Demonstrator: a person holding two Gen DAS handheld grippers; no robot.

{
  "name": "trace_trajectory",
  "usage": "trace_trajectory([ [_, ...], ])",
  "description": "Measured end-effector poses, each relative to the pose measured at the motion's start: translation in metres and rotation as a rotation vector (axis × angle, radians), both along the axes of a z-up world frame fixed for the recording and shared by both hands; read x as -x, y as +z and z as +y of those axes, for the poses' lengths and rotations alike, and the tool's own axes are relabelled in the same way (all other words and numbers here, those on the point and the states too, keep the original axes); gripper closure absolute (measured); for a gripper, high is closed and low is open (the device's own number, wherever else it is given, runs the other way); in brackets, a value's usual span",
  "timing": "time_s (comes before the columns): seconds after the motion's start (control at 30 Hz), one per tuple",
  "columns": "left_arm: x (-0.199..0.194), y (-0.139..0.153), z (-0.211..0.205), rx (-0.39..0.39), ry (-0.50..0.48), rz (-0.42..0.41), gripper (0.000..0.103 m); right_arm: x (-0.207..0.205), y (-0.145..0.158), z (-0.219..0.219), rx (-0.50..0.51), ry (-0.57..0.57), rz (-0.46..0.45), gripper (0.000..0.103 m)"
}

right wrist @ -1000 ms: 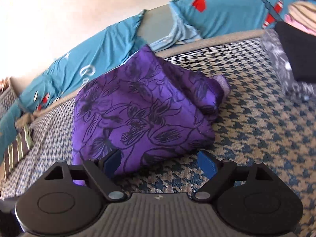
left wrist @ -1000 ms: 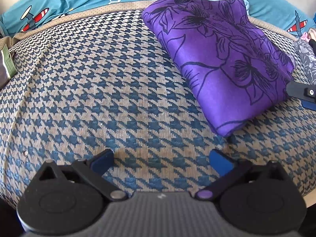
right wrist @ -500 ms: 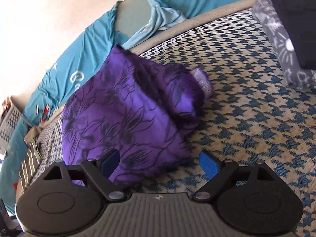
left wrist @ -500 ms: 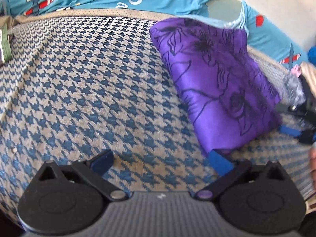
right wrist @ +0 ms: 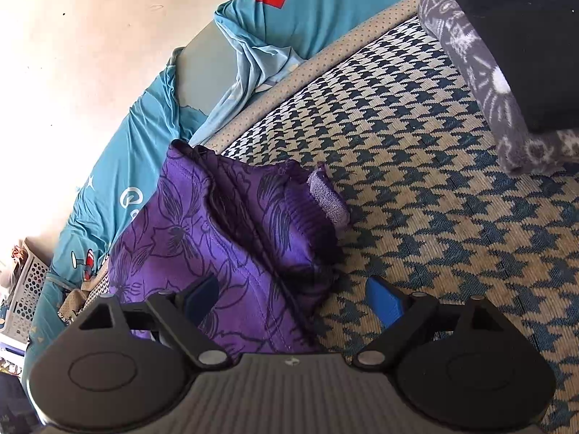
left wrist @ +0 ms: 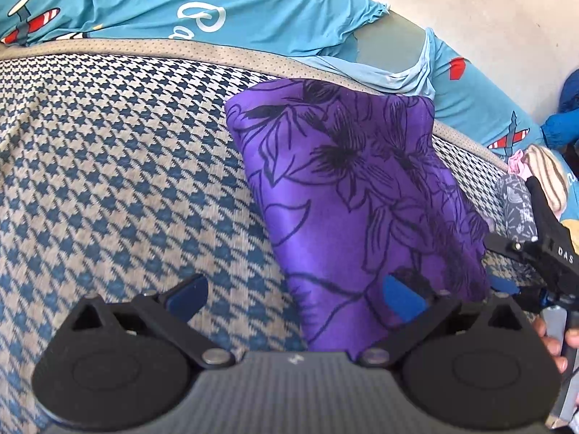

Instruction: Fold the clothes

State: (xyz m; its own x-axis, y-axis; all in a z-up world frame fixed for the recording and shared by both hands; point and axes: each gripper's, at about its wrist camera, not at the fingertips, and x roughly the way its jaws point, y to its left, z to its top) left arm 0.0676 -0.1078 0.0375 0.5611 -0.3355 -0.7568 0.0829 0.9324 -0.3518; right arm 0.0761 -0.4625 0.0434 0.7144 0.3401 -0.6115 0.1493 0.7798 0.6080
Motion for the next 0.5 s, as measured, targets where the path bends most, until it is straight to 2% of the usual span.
trace_trajectory([
  [0.37, -0.039, -0.018, 0.005, 0.066, -0.031, 0.023, 0.0, -0.012, -0.002, -0.005, -0.027, 0.02, -0.001, 0.013],
  [0.5, -0.049, -0.025, 0.007, 0.114, -0.039, 0.051, 0.0, -0.018, -0.002, -0.005, -0.033, 0.03, -0.003, 0.013],
])
